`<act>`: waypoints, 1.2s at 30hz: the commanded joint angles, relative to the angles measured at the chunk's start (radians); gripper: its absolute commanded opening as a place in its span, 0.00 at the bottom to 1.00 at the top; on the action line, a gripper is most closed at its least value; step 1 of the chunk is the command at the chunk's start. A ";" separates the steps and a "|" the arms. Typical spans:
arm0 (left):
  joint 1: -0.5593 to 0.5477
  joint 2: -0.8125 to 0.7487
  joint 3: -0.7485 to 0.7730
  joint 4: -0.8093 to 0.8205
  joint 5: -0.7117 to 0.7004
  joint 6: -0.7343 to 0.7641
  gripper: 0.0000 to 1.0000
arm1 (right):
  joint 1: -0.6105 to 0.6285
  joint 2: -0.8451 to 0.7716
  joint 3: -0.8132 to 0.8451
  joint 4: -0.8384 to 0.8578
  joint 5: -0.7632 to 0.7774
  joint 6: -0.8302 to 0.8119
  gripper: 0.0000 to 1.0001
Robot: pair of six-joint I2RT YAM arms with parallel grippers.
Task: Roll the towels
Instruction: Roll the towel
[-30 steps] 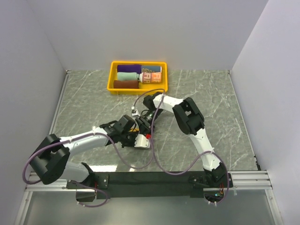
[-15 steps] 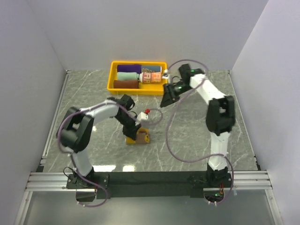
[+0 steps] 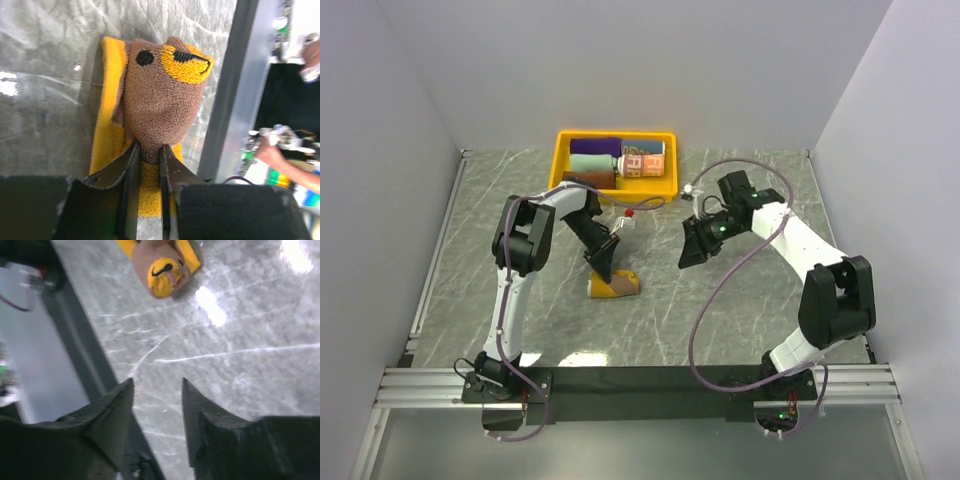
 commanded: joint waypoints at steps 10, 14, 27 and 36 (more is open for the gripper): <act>0.017 0.128 0.031 0.113 -0.163 0.110 0.15 | 0.528 0.053 0.052 0.433 0.582 -0.223 0.57; 0.019 0.122 0.025 0.131 -0.163 0.090 0.17 | 0.626 0.135 0.053 0.484 0.643 -0.339 0.57; 0.019 0.132 0.041 0.136 -0.166 0.067 0.25 | 0.643 0.348 0.090 0.440 0.603 -0.435 0.45; 0.148 -0.099 -0.186 0.335 0.042 -0.051 0.47 | 0.596 0.412 0.156 0.188 0.401 -0.392 0.00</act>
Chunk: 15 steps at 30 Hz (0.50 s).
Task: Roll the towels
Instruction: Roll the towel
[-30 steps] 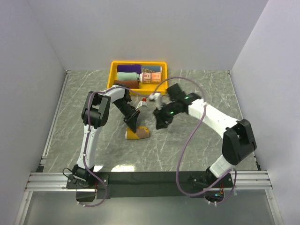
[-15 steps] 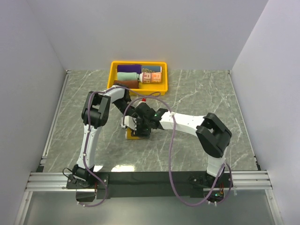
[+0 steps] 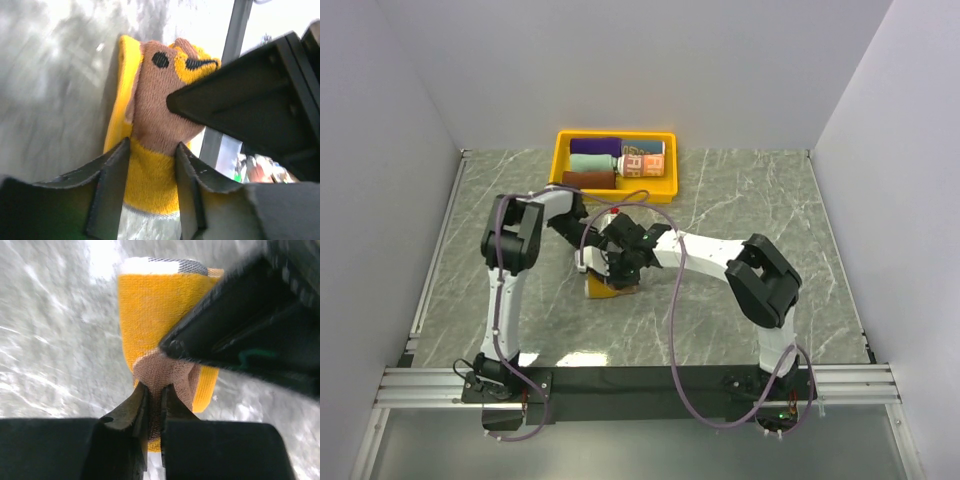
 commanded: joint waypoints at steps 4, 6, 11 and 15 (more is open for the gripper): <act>0.218 -0.299 -0.211 0.414 0.024 -0.135 0.48 | -0.080 0.120 0.094 -0.309 -0.254 0.075 0.00; 0.275 -0.392 -0.294 0.539 0.046 -0.245 0.51 | -0.115 0.166 0.143 -0.336 -0.317 0.103 0.00; 0.424 -0.679 -0.403 0.612 -0.012 -0.302 0.53 | -0.160 0.327 0.317 -0.498 -0.421 0.127 0.00; 0.415 -0.938 -0.596 0.676 -0.173 -0.215 0.53 | -0.198 0.455 0.448 -0.626 -0.553 0.141 0.00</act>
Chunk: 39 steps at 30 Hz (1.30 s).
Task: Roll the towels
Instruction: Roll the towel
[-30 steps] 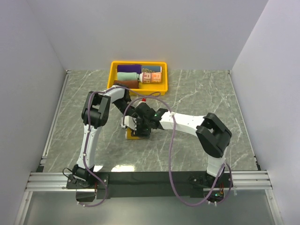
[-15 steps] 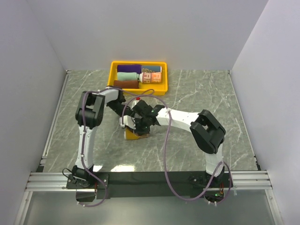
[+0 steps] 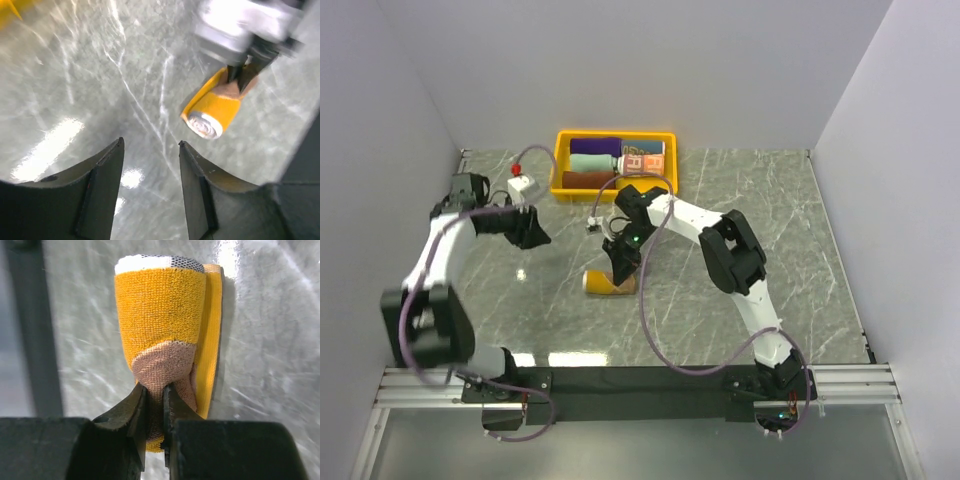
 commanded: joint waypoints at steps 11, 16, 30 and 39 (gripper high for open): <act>-0.572 -0.597 -0.540 0.362 -0.473 0.284 0.67 | -0.074 0.369 0.229 -0.368 -0.246 0.082 0.00; -0.747 -0.490 -0.583 0.487 -0.543 0.330 0.68 | -0.080 0.386 0.194 -0.330 -0.269 0.117 0.00; -0.851 -0.234 -0.546 0.598 -0.539 0.393 0.65 | -0.089 0.394 0.152 -0.270 -0.303 0.159 0.00; -0.913 -0.207 -0.604 0.704 -0.594 0.375 0.59 | -0.105 0.419 0.151 -0.280 -0.318 0.154 0.00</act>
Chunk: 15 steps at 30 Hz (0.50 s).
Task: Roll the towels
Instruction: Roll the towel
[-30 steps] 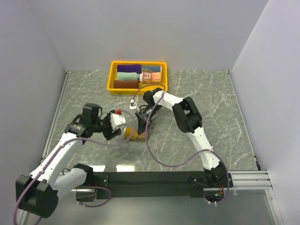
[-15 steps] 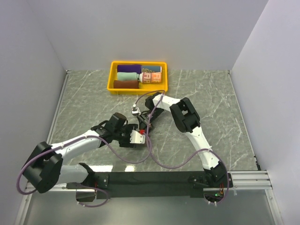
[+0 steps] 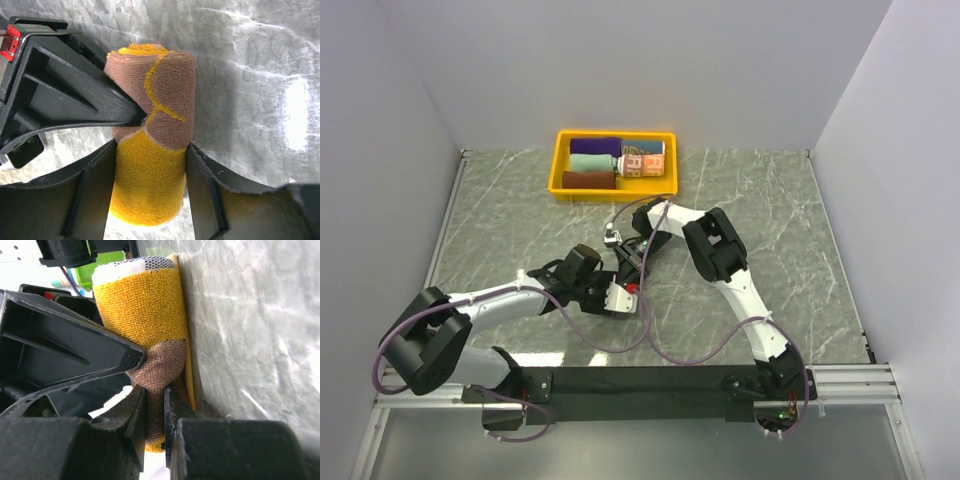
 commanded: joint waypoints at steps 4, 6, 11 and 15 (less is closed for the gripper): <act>-0.048 0.042 -0.024 0.088 -0.008 0.008 0.57 | -0.007 0.079 -0.026 0.064 0.139 -0.050 0.00; -0.048 0.053 -0.029 0.083 -0.005 0.018 0.57 | -0.008 0.076 -0.024 0.062 0.139 -0.053 0.00; -0.048 0.114 0.016 -0.005 0.027 0.035 0.59 | -0.007 0.063 -0.043 0.087 0.147 -0.032 0.00; -0.048 0.145 0.046 -0.082 0.069 0.041 0.59 | -0.007 0.062 -0.046 0.080 0.148 -0.039 0.00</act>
